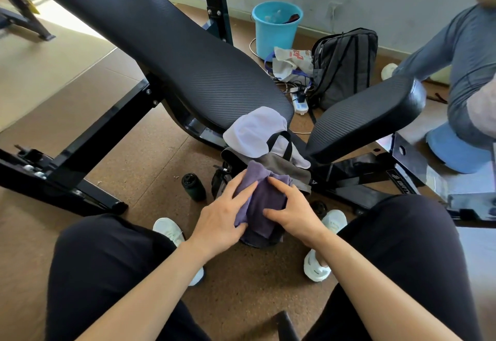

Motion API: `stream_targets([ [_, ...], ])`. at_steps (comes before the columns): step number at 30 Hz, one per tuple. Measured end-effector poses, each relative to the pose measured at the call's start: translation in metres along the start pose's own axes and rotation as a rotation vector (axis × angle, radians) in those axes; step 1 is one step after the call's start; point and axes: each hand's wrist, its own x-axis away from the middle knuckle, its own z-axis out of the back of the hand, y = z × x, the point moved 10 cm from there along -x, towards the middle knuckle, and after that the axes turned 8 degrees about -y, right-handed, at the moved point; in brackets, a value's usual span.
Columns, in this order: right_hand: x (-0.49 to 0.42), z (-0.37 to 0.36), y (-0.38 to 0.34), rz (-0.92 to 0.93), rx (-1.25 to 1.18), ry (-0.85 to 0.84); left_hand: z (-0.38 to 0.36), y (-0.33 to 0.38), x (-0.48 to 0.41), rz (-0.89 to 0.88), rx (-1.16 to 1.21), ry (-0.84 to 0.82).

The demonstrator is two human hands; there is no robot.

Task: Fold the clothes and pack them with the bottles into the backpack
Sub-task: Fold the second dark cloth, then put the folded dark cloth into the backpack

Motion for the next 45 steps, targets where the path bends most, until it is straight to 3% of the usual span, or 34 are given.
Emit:
stream_targets([
  [2, 0.002, -0.006, -0.002, 0.003, -0.118, -0.021, 0.002, 0.018, 0.002, -0.086, -0.152, 0.050],
  [7, 0.004, -0.024, 0.013, -0.164, -0.852, -0.084, 0.010, 0.044, 0.007, -0.240, -0.271, 0.143],
  [11, -0.001, -0.026, 0.029, -0.265, -0.924, -0.050, -0.003, 0.069, 0.013, -0.434, -0.338, 0.113],
  [15, -0.003, -0.014, 0.038, -0.238, -0.865, 0.086, -0.016, 0.072, 0.017, -0.550, -0.295, -0.001],
  [17, -0.004, -0.009, 0.043, -0.228, -0.806, 0.122, -0.011, 0.068, 0.018, -0.506, -0.048, -0.025],
  [19, -0.006, -0.007, 0.047, -0.221, -0.740, 0.133, -0.005, 0.044, 0.013, -0.321, 0.302, 0.032],
  [22, -0.008, -0.015, 0.050, -0.203, -0.682, 0.078, -0.008, -0.004, 0.007, 0.074, 0.632, 0.144],
  [25, -0.008, -0.029, 0.045, -0.171, -0.684, -0.006, -0.047, -0.016, 0.004, 0.269, 0.961, -0.127],
  [29, -0.012, -0.038, 0.049, -0.201, -0.588, -0.040, -0.060, -0.016, 0.000, 0.203, 0.887, -0.212],
  [39, -0.103, -0.004, 0.073, -0.265, 0.458, -0.390, -0.080, -0.092, -0.017, 0.438, 0.655, -0.150],
  [42, -0.135, 0.027, 0.075, -0.253, 0.547, -0.404, -0.092, -0.108, -0.038, 0.488, 0.702, -0.128],
  [45, -0.161, 0.062, 0.066, -0.224, 0.508, -0.315, -0.118, -0.117, -0.064, 0.542, 0.725, -0.165],
])
